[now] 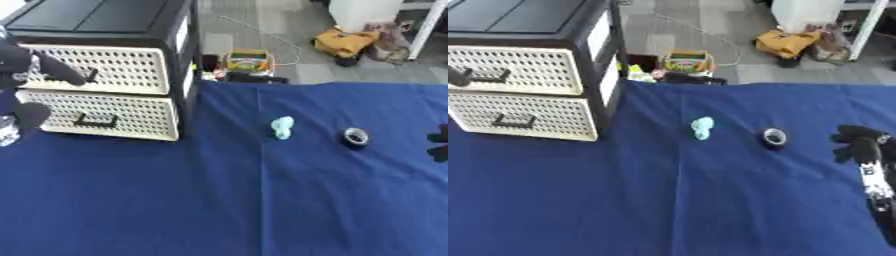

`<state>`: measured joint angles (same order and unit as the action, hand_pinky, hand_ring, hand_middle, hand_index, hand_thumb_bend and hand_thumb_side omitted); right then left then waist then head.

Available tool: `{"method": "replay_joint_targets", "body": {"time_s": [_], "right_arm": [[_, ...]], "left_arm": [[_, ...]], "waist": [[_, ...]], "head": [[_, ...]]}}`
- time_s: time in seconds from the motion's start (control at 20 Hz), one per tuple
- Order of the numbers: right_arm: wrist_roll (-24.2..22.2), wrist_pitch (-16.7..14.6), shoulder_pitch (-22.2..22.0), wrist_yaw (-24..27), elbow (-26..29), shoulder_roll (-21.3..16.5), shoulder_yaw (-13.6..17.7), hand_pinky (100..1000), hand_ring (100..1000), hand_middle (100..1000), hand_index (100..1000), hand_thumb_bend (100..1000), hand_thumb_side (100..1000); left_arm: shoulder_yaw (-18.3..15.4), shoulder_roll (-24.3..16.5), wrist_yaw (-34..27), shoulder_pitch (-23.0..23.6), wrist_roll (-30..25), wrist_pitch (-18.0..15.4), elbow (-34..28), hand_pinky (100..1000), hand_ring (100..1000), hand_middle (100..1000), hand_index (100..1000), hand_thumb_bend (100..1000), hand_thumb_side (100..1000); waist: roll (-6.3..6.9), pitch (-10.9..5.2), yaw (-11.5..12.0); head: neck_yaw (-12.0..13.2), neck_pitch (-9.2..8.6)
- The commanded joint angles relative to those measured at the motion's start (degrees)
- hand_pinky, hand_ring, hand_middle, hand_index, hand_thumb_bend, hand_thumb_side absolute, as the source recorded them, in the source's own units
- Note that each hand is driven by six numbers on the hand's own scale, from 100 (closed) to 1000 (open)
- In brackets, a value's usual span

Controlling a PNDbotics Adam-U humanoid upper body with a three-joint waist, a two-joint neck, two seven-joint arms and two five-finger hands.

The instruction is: Pick up objects from table and place into drawer.

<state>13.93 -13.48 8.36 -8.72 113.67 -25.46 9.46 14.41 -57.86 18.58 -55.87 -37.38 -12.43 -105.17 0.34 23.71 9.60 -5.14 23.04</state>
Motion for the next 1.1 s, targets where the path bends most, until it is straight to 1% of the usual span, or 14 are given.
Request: {"method": "replay_joint_targets", "body": {"time_s": [0.05, 0.15, 0.25, 0.3, 0.4, 0.55, 0.85, 1.1], "right_arm": [[0.04, 0.33, 0.39, -0.2, 0.92, -0.6, 0.16, 617, 707, 405, 745, 154, 896], [0.11, 0.49, 0.4, -0.21, 0.92, -0.48, 0.18, 617, 707, 404, 743, 153, 893], [0.21, 0.67, 0.42, -0.23, 0.92, -0.35, 0.2, 616, 706, 401, 739, 153, 891], [0.23, 0.72, 0.44, -0.24, 0.92, -0.3, 0.2, 616, 706, 401, 738, 153, 890], [0.25, 0.74, 0.5, -0.25, 0.92, -0.25, 0.2, 616, 705, 400, 736, 153, 889], [0.32, 0.77, 0.56, -0.21, 0.92, -0.18, 0.22, 616, 705, 399, 733, 167, 887], [0.3, 0.95, 0.7, -0.08, 0.92, 0.14, 0.22, 615, 704, 396, 728, 181, 885], [0.26, 0.97, 0.83, -0.06, 0.92, 0.34, 0.22, 615, 704, 394, 723, 182, 884]], "left_arm": [[-0.22, 0.45, 1.9, -2.48, -1.31, -0.15, 2.6, 133, 100, 100, 917, 100, 785], [-0.14, 1.29, 3.04, -3.49, -1.75, -0.5, 4.2, 137, 100, 100, 916, 100, 642], [-0.06, 1.82, 4.12, -4.11, -1.75, -0.63, 5.36, 145, 100, 100, 907, 100, 463], [-0.11, 2.03, 4.81, -4.4, -1.57, -0.54, 5.82, 151, 100, 100, 901, 101, 409], [-0.13, 2.51, 6.15, -4.87, -0.98, -0.3, 6.68, 156, 100, 100, 888, 105, 354], [-0.21, 3.07, 7.32, -5.27, -0.15, 0.09, 8.25, 158, 100, 100, 862, 112, 321], [-0.7, 3.48, 9.16, -5.37, 0.06, 0.33, 11.08, 159, 100, 100, 831, 110, 312], [-0.94, 3.91, 9.65, -5.45, 0.12, 1.07, 13.06, 149, 100, 100, 830, 100, 320]], "waist": [[0.19, -1.02, -0.02], [0.22, -0.96, -0.08], [0.22, -0.87, -0.15], [0.22, -0.83, -0.19], [0.22, -0.76, -0.26], [0.22, -0.66, -0.39], [0.19, -0.47, -0.5], [0.08, -0.26, -0.61]], "head": [[0.34, -0.4], [0.42, -0.48], [0.42, -0.58], [0.42, -0.6], [0.44, -0.62], [0.45, -0.77], [0.45, -0.88], [0.58, -0.9]]}}
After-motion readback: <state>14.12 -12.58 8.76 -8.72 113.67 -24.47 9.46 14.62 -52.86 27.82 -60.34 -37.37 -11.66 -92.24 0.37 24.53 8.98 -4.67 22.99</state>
